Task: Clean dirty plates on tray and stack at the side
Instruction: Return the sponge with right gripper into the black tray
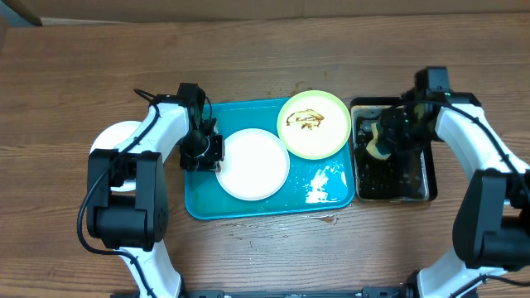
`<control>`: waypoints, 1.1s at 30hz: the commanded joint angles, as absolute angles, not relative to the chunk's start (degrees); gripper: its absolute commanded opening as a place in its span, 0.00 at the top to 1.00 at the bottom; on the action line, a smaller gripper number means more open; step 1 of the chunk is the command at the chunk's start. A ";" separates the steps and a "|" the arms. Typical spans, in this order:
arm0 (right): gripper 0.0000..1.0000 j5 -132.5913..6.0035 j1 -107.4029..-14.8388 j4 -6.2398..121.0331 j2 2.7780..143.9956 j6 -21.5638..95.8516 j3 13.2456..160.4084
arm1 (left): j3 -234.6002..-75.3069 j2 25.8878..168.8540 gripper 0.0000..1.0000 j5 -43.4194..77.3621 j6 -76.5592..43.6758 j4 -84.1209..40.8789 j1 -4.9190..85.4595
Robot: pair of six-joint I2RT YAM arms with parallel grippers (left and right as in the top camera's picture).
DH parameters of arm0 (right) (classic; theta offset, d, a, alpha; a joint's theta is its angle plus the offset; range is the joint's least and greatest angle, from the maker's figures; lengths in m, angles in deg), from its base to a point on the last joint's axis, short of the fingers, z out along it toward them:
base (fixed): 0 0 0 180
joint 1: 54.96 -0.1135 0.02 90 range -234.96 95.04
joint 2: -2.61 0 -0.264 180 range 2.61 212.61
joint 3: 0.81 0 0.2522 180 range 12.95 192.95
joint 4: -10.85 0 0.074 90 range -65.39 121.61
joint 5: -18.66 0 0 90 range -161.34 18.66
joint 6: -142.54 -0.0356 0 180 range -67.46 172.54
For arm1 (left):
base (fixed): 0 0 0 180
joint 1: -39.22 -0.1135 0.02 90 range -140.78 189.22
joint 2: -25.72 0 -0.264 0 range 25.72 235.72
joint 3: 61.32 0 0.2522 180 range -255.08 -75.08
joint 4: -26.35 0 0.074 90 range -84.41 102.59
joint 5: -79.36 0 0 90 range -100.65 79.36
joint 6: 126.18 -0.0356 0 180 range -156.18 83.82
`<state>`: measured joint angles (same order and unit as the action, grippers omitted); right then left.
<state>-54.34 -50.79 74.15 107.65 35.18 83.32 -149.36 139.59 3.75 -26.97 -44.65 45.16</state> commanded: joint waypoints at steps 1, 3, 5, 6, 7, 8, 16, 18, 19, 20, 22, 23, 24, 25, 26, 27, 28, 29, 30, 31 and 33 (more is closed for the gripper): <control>0.96 -44.66 -47.60 71.22 109.48 34.98 80.78 | -149.05 140.46 0.96 3.81 -26.75 -44.58 45.72; 0.96 -42.91 -46.53 69.56 110.12 34.98 79.65 | -149.05 140.46 0.96 3.84 -26.75 -44.58 45.72; 0.96 -42.98 -45.98 68.75 110.27 35.02 78.66 | -149.05 140.46 0.96 3.81 -26.75 -44.58 45.72; 0.96 -42.98 -45.85 68.58 110.27 35.02 78.34 | -149.05 140.46 0.96 3.81 -26.75 -44.58 45.72; 0.95 -43.17 -45.81 68.64 110.27 35.02 78.12 | -149.05 140.46 0.96 3.84 -26.75 -44.58 45.72; 0.95 -43.15 -45.81 68.90 110.27 34.98 78.12 | -149.05 140.46 0.96 3.84 -26.75 -44.60 45.72; 0.92 -32.46 -45.83 70.41 110.10 40.86 80.39 | -149.05 140.46 0.96 3.84 -26.75 -44.63 45.72; 0.93 -31.98 -45.81 71.77 109.61 42.41 82.53 | -149.05 140.46 0.96 3.84 -26.77 -44.71 45.72; 0.93 -33.10 -45.79 72.34 109.22 42.37 83.65 | -149.05 140.46 0.96 3.81 -26.77 -44.84 45.72; 0.93 -34.85 -45.83 72.73 108.72 42.35 84.70 | -149.05 140.46 0.96 3.81 -26.77 -45.04 45.72; 0.93 -37.69 -45.83 72.60 108.02 42.37 85.35 | -149.05 140.46 0.96 3.81 -26.77 -45.22 45.72; 0.94 -39.92 -45.90 72.45 107.87 42.37 85.35 | -149.05 140.46 0.96 3.81 -26.77 -45.22 45.72; 0.95 -43.11 -45.90 72.51 107.82 42.37 85.35 | -149.05 140.46 0.96 3.81 -26.77 -45.22 45.72; 0.96 -46.17 -45.94 72.69 107.93 42.35 85.29 | -149.05 140.46 0.96 3.81 -26.77 -45.19 45.72; 0.96 -48.90 -46.01 72.71 108.13 42.37 85.15 | -149.05 140.46 0.96 3.81 -26.77 -45.19 45.72; 0.96 -51.48 -46.01 72.34 108.17 42.39 84.56 | -149.05 140.46 0.96 3.79 -26.77 -45.22 45.72; 0.96 -52.51 -46.01 71.81 108.17 42.39 84.02 | -149.05 140.46 0.96 3.79 -26.77 -45.24 45.72; 0.96 -53.34 -45.98 70.11 108.17 43.22 82.23 | -149.05 140.46 0.96 3.81 -26.77 -45.24 45.72; 0.96 -53.32 -45.98 68.90 108.19 43.68 80.96 | -149.05 140.46 0.96 3.81 -26.75 -45.24 45.72; 0.96 -53.32 -45.98 67.51 108.19 43.64 79.45 | -149.05 140.46 0.96 3.81 -26.75 -45.24 45.72; 0.96 -53.27 -45.98 63.57 108.19 43.59 75.32 | -149.05 140.46 0.96 3.81 -26.75 -45.26 45.72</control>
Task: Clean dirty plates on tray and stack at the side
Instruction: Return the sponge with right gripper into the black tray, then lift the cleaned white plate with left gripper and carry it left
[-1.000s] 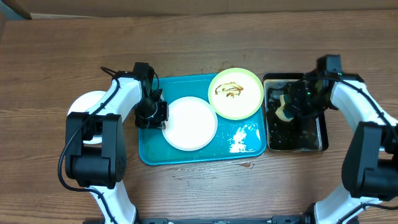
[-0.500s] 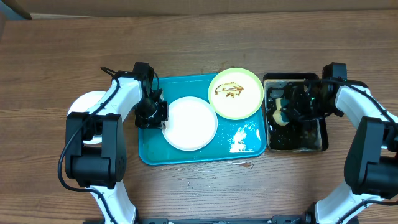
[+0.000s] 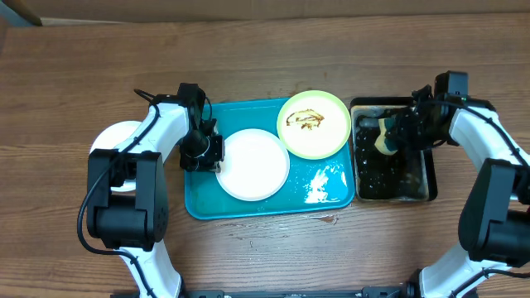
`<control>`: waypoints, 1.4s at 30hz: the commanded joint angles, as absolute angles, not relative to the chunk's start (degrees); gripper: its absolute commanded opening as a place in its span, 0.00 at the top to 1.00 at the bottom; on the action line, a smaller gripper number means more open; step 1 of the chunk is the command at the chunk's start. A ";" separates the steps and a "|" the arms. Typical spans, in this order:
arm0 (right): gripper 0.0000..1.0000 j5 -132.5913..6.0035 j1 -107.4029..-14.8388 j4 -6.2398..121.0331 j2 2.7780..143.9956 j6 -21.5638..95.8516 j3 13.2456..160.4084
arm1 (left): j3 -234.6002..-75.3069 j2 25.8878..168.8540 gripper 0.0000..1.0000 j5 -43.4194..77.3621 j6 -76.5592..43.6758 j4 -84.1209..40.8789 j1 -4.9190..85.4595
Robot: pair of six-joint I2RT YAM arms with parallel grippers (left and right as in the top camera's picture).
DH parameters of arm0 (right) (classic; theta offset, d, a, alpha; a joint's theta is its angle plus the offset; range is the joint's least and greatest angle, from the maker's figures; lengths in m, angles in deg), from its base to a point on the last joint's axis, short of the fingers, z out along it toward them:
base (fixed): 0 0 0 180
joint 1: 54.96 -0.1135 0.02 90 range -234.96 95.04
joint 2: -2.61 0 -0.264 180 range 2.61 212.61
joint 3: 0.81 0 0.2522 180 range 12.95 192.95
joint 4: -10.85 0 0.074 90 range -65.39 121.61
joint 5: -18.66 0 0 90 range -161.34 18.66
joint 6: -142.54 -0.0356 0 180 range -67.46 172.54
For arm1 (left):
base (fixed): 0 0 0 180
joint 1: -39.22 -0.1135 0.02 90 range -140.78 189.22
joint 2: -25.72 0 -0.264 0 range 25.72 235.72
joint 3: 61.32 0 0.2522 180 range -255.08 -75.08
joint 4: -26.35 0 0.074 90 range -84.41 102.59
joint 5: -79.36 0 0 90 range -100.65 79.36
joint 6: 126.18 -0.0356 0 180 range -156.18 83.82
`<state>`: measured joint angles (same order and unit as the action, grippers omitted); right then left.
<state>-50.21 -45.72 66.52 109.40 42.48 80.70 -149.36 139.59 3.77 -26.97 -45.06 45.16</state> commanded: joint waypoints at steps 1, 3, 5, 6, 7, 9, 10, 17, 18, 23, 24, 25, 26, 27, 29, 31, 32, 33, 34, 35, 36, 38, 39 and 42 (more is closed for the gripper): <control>0.96 -53.27 -45.98 61.65 108.22 43.57 73.35 | -149.05 140.46 0.96 3.81 -26.75 -45.26 45.72; 0.96 -53.23 -45.98 56.93 108.22 42.54 68.48 | -149.05 140.46 0.96 3.81 -26.75 -45.24 45.72; 0.96 -52.46 -45.98 53.74 108.22 40.71 64.92 | -149.05 140.46 0.96 3.81 -26.75 -45.26 45.72; 0.96 -50.96 -45.98 52.82 108.22 40.55 63.89 | -149.05 140.46 0.96 3.81 -26.75 -45.28 45.72; 0.96 -48.60 -45.98 52.62 108.22 40.60 63.69 | -149.05 140.46 0.96 3.81 -26.75 -45.37 45.72; 0.96 -44.07 -45.74 52.69 107.91 40.77 64.65 | -149.05 140.46 0.96 3.81 -26.77 -45.54 45.72; 0.96 -42.28 -45.59 53.45 107.58 40.82 65.75 | -149.05 140.46 0.96 3.81 -26.77 -45.57 45.72; 0.96 -45.86 -45.50 66.92 103.32 40.79 79.76 | -149.05 140.46 0.96 3.81 -26.77 -45.63 45.72; 0.96 -47.87 -45.50 69.12 102.40 40.77 81.94 | -149.05 140.46 0.96 3.81 -26.77 -45.67 45.72; 0.96 -54.54 -45.53 74.04 100.46 40.79 84.04 | -149.05 140.46 0.96 3.84 -26.77 -45.67 45.72; 0.96 -55.06 -45.59 74.17 100.63 40.79 83.38 | -149.05 140.46 0.96 3.81 -26.77 -45.67 45.72; 0.96 -55.22 -45.57 73.93 100.72 40.79 82.29 | -149.05 140.46 0.96 3.81 -26.75 -45.67 45.72; 0.96 -55.28 -45.57 73.04 100.78 40.82 80.70 | -149.05 140.46 0.96 3.81 -26.77 -45.67 45.72; 0.96 -55.28 -45.57 72.20 100.78 40.79 79.47 | -149.05 140.46 0.96 3.81 -26.75 -45.67 45.72; 0.96 -55.28 -45.57 69.01 100.78 40.77 75.65 | -149.05 140.46 0.96 3.84 -26.75 -45.70 45.72; 0.96 -55.28 -45.57 65.17 100.78 40.51 71.47 | -149.05 140.46 0.96 3.81 -26.75 -45.74 45.72; 0.96 -55.24 -45.57 62.87 100.78 40.40 69.18 | -149.05 140.46 0.96 3.81 -26.77 -45.83 45.72; 0.96 -55.24 -45.57 60.53 100.78 40.18 66.97 | -149.05 140.46 0.96 3.84 -26.75 -45.91 45.72; 0.96 -55.20 -45.57 58.94 100.78 40.07 65.42 | -149.07 140.44 0.96 3.81 -26.73 -46.09 45.72; 0.96 -55.22 -45.57 57.47 100.78 40.07 64.02 | -149.07 140.31 0.96 3.81 -26.66 -46.40 45.72; 0.96 -55.20 -45.57 56.49 100.78 40.05 62.93 | -149.10 139.98 0.96 3.77 -26.03 -46.70 45.72; 0.96 -55.15 -45.57 56.18 100.78 40.09 62.42 | -149.14 138.98 0.96 3.79 -25.41 -46.75 45.61; 0.96 -54.58 -45.57 56.10 100.76 40.14 62.49 | -149.29 138.17 0.96 3.53 -25.44 -46.72 45.51; 0.95 -51.96 -45.57 56.18 100.76 40.20 63.28 | -150.28 135.43 0.96 0.62 -25.15 -47.25 45.46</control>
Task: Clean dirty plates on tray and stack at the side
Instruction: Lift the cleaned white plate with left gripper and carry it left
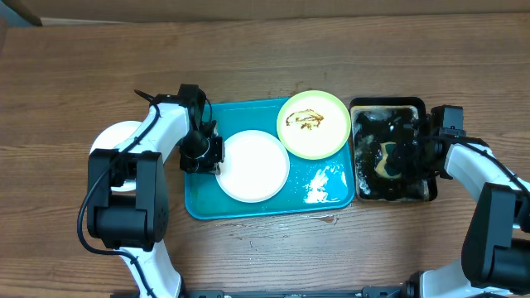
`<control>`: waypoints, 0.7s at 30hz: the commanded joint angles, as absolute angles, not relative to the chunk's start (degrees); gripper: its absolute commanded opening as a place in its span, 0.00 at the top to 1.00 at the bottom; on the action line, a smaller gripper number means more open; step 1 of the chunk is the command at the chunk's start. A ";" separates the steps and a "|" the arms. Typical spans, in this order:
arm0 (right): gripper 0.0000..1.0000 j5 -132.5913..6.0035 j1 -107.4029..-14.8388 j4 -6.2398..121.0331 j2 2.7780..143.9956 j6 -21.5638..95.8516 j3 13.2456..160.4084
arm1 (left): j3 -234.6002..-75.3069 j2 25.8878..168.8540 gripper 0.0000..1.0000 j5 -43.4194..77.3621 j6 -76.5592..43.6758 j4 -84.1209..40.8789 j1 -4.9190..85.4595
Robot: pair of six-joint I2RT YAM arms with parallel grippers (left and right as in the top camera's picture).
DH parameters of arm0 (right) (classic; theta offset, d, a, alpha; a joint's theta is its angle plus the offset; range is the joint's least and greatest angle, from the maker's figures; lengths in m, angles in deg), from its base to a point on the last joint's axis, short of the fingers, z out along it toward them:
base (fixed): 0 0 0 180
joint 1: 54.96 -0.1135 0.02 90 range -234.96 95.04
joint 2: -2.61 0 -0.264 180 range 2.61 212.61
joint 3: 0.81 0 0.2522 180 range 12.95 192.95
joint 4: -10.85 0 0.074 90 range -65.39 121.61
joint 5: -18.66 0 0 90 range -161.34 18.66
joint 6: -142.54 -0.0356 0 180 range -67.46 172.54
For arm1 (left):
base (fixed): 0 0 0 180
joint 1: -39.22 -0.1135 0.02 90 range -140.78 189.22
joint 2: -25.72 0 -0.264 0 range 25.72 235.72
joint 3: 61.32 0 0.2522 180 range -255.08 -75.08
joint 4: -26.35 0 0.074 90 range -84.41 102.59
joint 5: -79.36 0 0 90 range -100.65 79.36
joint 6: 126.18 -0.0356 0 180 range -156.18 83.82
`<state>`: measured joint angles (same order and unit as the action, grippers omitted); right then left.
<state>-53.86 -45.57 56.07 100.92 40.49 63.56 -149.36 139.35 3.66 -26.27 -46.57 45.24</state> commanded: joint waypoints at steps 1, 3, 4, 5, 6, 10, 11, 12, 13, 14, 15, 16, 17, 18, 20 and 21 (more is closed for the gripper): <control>0.95 -50.98 -45.57 56.21 100.76 40.20 63.65 | -150.52 134.30 0.96 -0.73 -24.54 -47.47 45.46; 0.95 -47.83 -45.57 56.36 100.76 40.40 64.83 | -150.74 131.76 0.96 -2.50 -24.15 -47.64 45.46; 0.95 -46.76 -45.57 56.45 100.76 40.38 65.37 | -150.74 130.19 0.96 -3.14 -24.10 -47.64 45.46; 0.95 -45.91 -45.57 56.64 100.76 40.38 65.96 | -150.74 128.75 0.96 -3.84 -23.84 -47.64 45.46; 0.95 -45.45 -45.57 56.97 100.76 40.34 66.64 | -150.74 127.13 0.96 -4.58 -23.49 -47.64 45.46; 0.95 -45.84 -45.57 57.91 100.76 40.62 67.12 | -150.74 120.77 0.96 -8.08 -22.86 -47.66 45.61; 0.94 -45.97 -45.57 57.93 100.76 40.60 67.12 | -150.74 119.57 0.96 -9.74 -22.88 -47.73 45.66; 0.93 -45.97 -45.57 57.93 100.76 40.62 67.12 | -150.74 118.71 0.96 -11.20 -22.86 -47.79 45.68; 0.92 -45.99 -45.57 57.93 100.76 40.62 67.12 | -150.74 117.58 0.96 -13.32 -22.86 -47.82 45.68; 0.92 -45.99 -45.57 57.93 100.76 40.62 67.12 | -150.74 116.66 0.96 -15.40 -22.79 -47.79 45.68; 0.92 -45.99 -45.57 57.93 100.76 40.62 67.12 | -150.74 115.85 0.96 -17.41 -22.22 -47.82 45.68; 0.92 -46.02 -45.57 57.95 100.76 40.62 67.12 | -150.74 114.95 0.96 -19.90 -21.15 -47.86 45.68; 0.92 -46.04 -45.57 58.00 100.76 40.62 67.10 | -150.74 114.26 0.96 -21.65 -20.50 -47.88 45.68; 0.92 -46.26 -45.57 58.02 100.76 40.62 67.08 | -150.74 113.51 0.96 -23.38 -19.69 -47.90 45.75; 0.92 -47.07 -45.57 58.15 100.76 40.62 67.08 | -150.74 112.48 0.96 -26.33 -17.96 -47.84 46.20; 0.92 -47.68 -45.57 58.35 100.76 40.62 67.08 | -150.74 112.18 0.96 -27.75 -17.48 -47.82 46.53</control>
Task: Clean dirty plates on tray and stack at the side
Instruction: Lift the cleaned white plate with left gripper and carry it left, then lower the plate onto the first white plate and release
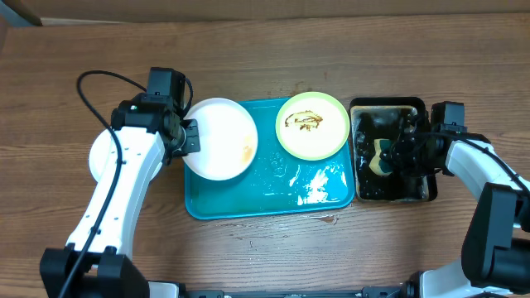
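My left gripper (187, 137) is shut on the left rim of a white plate (217, 147). The plate hangs over the left end of the teal tray (248, 203) and has a small brown smear near its right edge. A green plate (313, 124) with a brown stain lies at the tray's back right. My right gripper (396, 154) is down in the black bin (389, 104) of dark water, apparently shut on a yellow sponge (380, 156).
Another white plate (98, 156) lies on the table left of the tray, partly under my left arm. Water is pooled on the tray (319, 184) near its front right. The wooden table extends all around.
My left gripper has moved the white plate from the tray's middle left to up and left, over the tray's left edge. The left arm's pose has changed. The right gripper and sponge have barely shifted in the bin.
First my left gripper was on the white plate's left rim on the tray, and the right held the sponge over the bin. The sponge then moved right, then was down in the bin's water. Now the white plate is held at the tray's left edge.
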`<control>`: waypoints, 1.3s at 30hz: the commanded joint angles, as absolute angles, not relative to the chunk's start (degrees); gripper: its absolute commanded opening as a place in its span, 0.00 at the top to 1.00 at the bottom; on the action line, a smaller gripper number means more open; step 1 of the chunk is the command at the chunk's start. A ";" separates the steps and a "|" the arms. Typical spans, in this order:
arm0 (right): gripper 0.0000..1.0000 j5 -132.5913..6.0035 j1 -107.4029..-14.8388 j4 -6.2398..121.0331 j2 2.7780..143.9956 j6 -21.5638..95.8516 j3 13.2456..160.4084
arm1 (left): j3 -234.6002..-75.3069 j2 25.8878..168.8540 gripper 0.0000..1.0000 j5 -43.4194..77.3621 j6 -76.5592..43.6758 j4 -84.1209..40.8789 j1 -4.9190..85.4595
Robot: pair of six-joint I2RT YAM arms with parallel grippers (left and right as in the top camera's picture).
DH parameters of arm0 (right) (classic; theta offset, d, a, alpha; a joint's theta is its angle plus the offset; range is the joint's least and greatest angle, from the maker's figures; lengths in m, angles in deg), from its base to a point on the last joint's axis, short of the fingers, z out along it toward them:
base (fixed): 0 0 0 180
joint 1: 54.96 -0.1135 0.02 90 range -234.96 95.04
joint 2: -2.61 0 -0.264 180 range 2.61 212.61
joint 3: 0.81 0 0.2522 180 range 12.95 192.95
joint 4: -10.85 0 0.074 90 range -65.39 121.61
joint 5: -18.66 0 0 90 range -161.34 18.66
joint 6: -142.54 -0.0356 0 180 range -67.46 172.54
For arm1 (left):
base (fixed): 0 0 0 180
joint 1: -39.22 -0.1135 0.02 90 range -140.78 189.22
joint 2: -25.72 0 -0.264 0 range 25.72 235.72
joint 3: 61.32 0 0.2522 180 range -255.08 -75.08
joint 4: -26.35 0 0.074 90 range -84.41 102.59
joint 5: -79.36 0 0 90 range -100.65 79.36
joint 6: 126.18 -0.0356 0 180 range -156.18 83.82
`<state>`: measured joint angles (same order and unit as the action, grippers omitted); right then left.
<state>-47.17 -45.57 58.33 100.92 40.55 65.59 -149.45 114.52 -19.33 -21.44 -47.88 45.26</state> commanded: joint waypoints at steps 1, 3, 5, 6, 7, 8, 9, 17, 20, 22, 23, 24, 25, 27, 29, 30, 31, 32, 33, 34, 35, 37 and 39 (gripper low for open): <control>0.92 -48.25 -45.57 58.57 100.76 40.60 67.08 | -150.74 111.98 0.96 -29.89 -16.52 -47.84 47.08; 0.92 -49.29 -45.57 58.98 100.76 40.62 67.06 | -150.71 111.94 0.96 -33.32 -15.29 -47.77 48.46; 0.92 -50.41 -45.57 59.40 100.76 40.66 67.06 | -150.47 111.96 0.96 -37.50 -15.12 -47.12 51.19; 0.92 -50.78 -45.57 59.42 100.76 40.64 67.06 | -150.41 111.96 0.96 -39.81 -15.10 -46.81 52.67; 0.92 -50.91 -45.57 59.40 100.76 40.64 67.06 | -150.34 111.98 0.96 -41.89 -15.10 -46.55 54.16; 0.92 -50.91 -45.57 59.40 100.76 40.64 67.06 | -150.30 112.05 0.96 -44.05 -14.77 -46.37 55.76; 0.92 -50.93 -45.57 59.40 100.76 40.66 67.06 | -150.30 112.11 0.96 -46.87 -14.09 -46.29 57.68; 0.92 -50.93 -45.57 59.42 100.76 40.66 67.06 | -150.21 112.62 0.96 -66.59 -11.29 -46.09 70.23; 0.92 -50.93 -45.57 59.44 100.76 40.66 67.04 | -150.21 112.62 0.96 -70.54 -11.21 -45.65 73.15; 0.92 -50.93 -45.57 59.42 100.76 40.66 67.04 | -150.21 112.62 0.96 -71.46 -11.23 -45.46 74.51; 0.92 -50.93 -45.57 59.42 100.76 40.66 67.04 | -150.21 112.62 0.96 -71.51 -11.21 -45.43 74.75; 0.92 -50.93 -45.57 59.42 100.76 40.66 67.04 | -150.21 112.62 0.96 -71.51 -11.21 -45.46 74.90; 0.92 -50.93 -45.57 59.42 100.76 40.66 67.04 | -150.21 112.62 0.96 -71.48 -11.21 -45.48 74.90; 0.92 -50.93 -45.57 59.44 100.76 40.82 67.04 | -150.21 112.62 0.96 -71.48 -11.25 -45.50 74.88; 0.92 -50.93 -45.57 59.42 100.76 40.82 67.04 | -150.21 112.62 0.96 -71.51 -11.27 -45.81 74.88; 0.92 -50.93 -45.57 59.42 100.76 40.84 67.04 | -150.21 112.62 0.96 -71.51 -11.27 -45.96 74.88; 0.92 -50.93 -45.57 59.42 100.76 40.84 67.04 | -150.21 112.62 0.96 -71.44 -11.25 -46.09 74.84; 0.92 -50.93 -45.57 59.40 100.76 40.84 67.04 | -150.21 112.62 0.96 -71.13 -11.25 -46.11 74.71; 0.92 -50.93 -45.57 59.42 100.76 40.84 67.04 | -150.21 112.62 0.96 -70.54 -11.25 -46.11 74.42; 0.92 -50.93 -45.57 59.42 100.76 40.82 67.04 | -150.25 112.59 0.96 -68.60 -11.27 -46.35 73.02; 0.92 -50.93 -45.57 59.44 100.76 40.84 67.04 | -150.25 112.55 0.96 -67.33 -11.29 -46.57 71.78; 0.92 -50.93 -45.57 59.42 100.76 40.82 67.04 | -150.25 112.44 0.96 -64.36 -11.29 -46.99 68.94; 0.92 -50.96 -45.57 59.40 100.76 40.84 67.04 | -150.25 112.14 0.96 -59.83 -11.29 -47.16 64.80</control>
<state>-50.37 -45.57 59.68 100.92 40.58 65.59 -149.45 113.32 -65.69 -13.26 -46.81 70.66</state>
